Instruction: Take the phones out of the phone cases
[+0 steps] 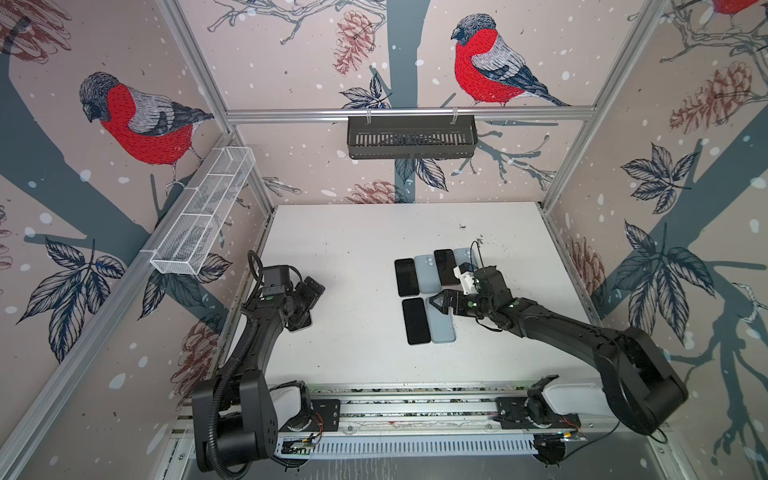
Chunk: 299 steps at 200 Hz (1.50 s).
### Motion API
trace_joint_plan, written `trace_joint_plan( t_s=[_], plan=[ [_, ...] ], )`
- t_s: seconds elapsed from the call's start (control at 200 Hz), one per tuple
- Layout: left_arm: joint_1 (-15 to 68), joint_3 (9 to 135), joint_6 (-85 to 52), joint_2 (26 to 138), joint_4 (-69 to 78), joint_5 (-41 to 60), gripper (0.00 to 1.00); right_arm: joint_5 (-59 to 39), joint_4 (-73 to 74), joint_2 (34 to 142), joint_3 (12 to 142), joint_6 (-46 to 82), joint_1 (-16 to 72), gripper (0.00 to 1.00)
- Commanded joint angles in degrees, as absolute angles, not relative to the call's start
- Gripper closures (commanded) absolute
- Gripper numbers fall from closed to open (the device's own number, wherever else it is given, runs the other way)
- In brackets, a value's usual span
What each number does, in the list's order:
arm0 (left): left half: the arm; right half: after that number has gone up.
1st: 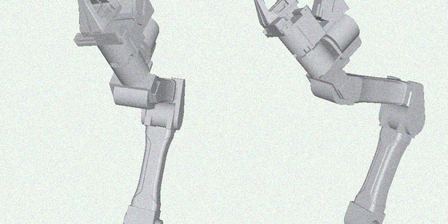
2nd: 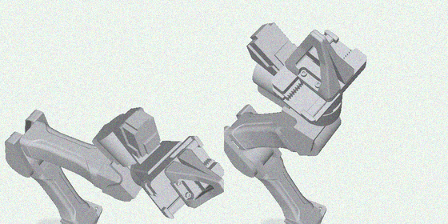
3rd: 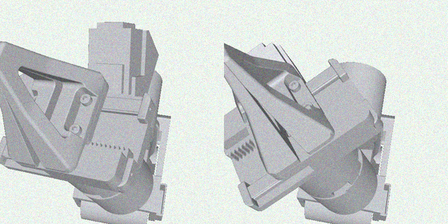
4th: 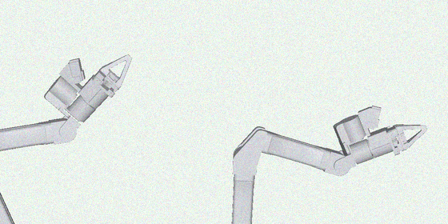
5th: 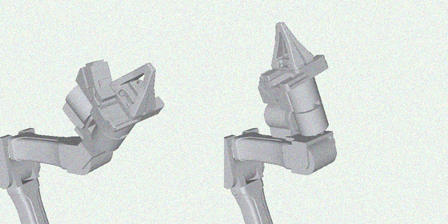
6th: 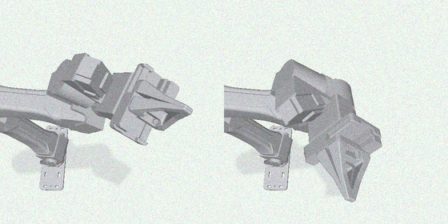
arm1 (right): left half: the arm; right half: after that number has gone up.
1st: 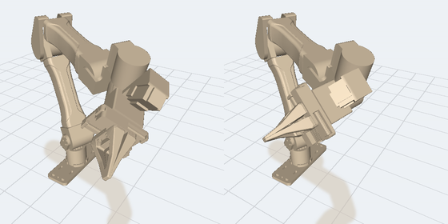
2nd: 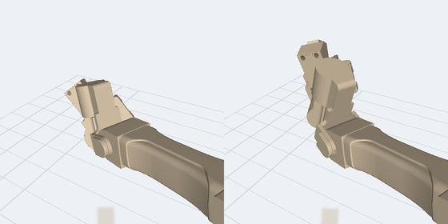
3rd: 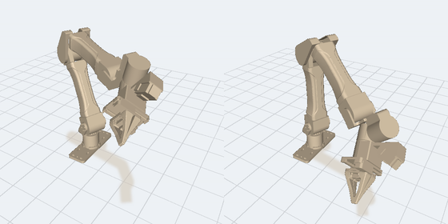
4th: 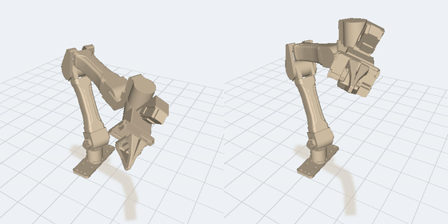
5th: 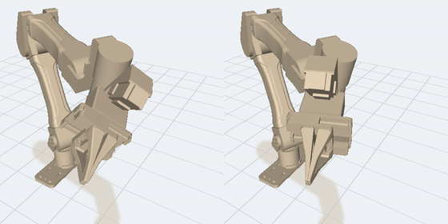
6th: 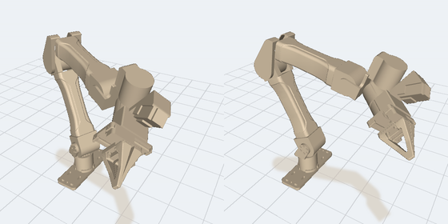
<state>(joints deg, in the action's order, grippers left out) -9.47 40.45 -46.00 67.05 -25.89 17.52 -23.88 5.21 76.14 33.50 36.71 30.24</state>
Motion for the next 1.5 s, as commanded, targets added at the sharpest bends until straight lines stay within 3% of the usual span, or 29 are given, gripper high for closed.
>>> trace_joint_plan(
  t_s=[0.0, 0.385, 0.816, 1.491],
  plan=[
    [-9.5, 45.4, -39.0, 67.9, -37.8, 7.6, 0.04, -23.9, 6.2, 75.8, 34.4, 36.8, 30.4, 0.00],
    [-9.5, 62.9, -20.8, 87.6, -48.7, -7.6, 0.03, -23.9, 4.2, 78.7, 39.9, 35.0, 30.3, 0.00],
    [-10.9, 62.8, -13.3, 94.8, -42.2, 1.0, 0.03, -23.7, 3.7, 81.4, 44.2, 34.9, 31.6, 0.00],
    [-13.0, 61.7, -12.9, 99.1, -39.5, 1.5, 0.04, -23.0, 3.2, 83.1, 46.6, 35.3, 32.9, 0.00]
  ],
)
